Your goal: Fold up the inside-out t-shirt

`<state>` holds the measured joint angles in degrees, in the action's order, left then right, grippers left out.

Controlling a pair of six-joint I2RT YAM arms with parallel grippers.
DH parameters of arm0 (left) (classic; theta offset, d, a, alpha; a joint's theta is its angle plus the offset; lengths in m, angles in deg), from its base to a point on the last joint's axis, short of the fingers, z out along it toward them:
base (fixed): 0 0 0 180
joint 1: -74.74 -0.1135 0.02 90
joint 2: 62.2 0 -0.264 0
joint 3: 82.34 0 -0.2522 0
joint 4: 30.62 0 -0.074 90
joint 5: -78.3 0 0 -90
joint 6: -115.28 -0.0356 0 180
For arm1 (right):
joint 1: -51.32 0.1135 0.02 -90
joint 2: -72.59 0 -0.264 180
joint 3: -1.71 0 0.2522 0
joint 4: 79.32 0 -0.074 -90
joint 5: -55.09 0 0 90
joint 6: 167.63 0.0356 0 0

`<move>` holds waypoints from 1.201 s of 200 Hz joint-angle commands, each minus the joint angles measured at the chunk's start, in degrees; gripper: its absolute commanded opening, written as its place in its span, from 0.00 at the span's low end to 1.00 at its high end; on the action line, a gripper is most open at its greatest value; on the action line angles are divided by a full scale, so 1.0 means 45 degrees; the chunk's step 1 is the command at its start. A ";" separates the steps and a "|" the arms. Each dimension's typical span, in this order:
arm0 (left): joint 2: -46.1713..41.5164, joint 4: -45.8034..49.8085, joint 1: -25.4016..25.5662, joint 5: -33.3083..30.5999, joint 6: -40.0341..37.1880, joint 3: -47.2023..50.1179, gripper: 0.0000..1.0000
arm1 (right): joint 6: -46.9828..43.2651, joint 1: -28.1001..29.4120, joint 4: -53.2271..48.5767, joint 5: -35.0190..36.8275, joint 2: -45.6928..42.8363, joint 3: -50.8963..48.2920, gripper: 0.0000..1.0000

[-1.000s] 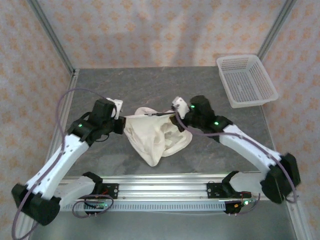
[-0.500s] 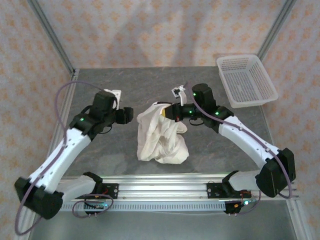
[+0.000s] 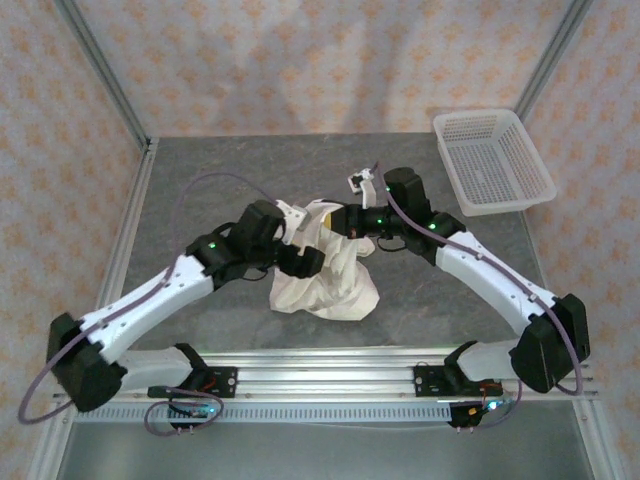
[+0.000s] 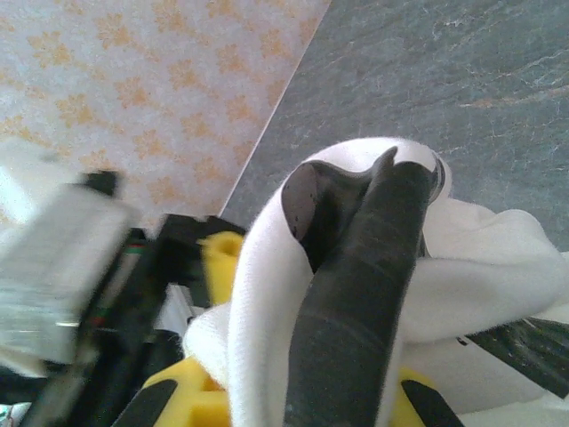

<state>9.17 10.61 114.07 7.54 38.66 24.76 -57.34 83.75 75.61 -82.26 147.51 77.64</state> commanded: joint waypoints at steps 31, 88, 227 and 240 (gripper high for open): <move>0.0205 -0.0989 0.0008 -0.1085 -0.0130 -0.0979 0.00 | 0.0060 -0.0272 -0.0102 0.1326 -0.1060 -0.0729 0.00; -0.2084 -0.2655 -0.0986 0.4172 0.1818 -0.1057 0.00 | -0.2333 -0.1174 -0.0765 0.4366 0.0415 -0.2759 0.31; -0.1500 -0.2160 -0.0772 0.3985 0.1615 -0.0846 0.00 | -1.0890 0.5473 0.4269 1.3628 -0.3300 -0.5634 0.67; -0.1627 -0.2110 -0.0772 0.3922 0.1606 -0.0772 0.00 | -1.1081 0.5267 0.4228 1.3819 -0.2354 -0.5268 0.64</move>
<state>3.05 0.12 110.35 24.13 47.47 22.93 -97.64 108.16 91.41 -26.64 131.35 51.79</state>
